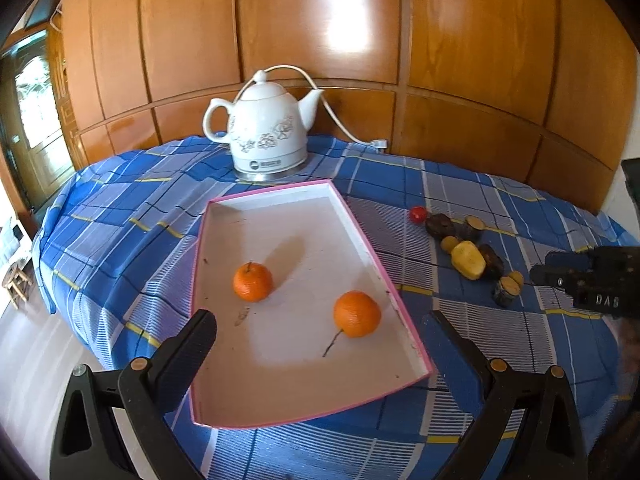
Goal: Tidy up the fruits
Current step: 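Reach to the red cherry tomato and grasp it with the left tool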
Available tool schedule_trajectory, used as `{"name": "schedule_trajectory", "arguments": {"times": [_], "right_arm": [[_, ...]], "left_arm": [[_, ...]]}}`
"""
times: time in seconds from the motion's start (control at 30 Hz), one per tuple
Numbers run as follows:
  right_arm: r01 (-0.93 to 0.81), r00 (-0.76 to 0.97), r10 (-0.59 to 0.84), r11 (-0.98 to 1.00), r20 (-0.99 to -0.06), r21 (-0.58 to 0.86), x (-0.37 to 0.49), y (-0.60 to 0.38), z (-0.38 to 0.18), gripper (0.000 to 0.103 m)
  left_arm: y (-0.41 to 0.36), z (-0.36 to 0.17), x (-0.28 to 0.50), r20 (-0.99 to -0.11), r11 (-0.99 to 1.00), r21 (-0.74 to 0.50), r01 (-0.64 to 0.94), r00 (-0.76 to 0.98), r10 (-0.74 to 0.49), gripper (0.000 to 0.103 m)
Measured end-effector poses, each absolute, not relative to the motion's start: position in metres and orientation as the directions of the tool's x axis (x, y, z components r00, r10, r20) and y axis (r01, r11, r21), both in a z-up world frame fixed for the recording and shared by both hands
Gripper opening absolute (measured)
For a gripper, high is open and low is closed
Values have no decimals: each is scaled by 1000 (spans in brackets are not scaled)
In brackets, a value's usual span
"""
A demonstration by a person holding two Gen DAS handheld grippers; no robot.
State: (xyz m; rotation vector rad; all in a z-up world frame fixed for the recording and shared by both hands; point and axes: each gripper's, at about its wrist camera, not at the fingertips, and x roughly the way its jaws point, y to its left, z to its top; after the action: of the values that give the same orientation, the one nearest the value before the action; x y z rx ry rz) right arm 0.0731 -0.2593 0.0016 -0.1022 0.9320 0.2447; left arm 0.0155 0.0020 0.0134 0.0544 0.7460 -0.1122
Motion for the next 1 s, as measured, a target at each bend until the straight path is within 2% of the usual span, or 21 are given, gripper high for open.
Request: {"name": "schedule_trajectory", "arguments": {"times": [0.13,0.43,0.67,0.9,0.97,1.0], "right_arm": [[-218,582,129,976,-803,-1,78,-280,5,41],[-96,583,43,995,-811,-16,96,-337,-9,41],[-32,562,66,998,-825,58,102,-361,-18,41],[-50,573,101,995,-813,89,101,-355,-12,41],[-50,577,111,994,-809,101,101,-355,-10,41],[-50,578,115,993,-808,106,102,-355,-10,41]], "left_arm": [[-9,12,18,-688,989,17,150,719,-97,103],[-39,16,25,-675,960,-7,279,707,-210,103],[-61,16,44,-698,937,-35,348,662,-272,103],[-74,20,87,-724,950,-35,310,648,-238,103],[-76,19,102,-729,953,-46,299,642,-236,101],[-76,18,109,-738,953,-60,298,630,-243,95]]}}
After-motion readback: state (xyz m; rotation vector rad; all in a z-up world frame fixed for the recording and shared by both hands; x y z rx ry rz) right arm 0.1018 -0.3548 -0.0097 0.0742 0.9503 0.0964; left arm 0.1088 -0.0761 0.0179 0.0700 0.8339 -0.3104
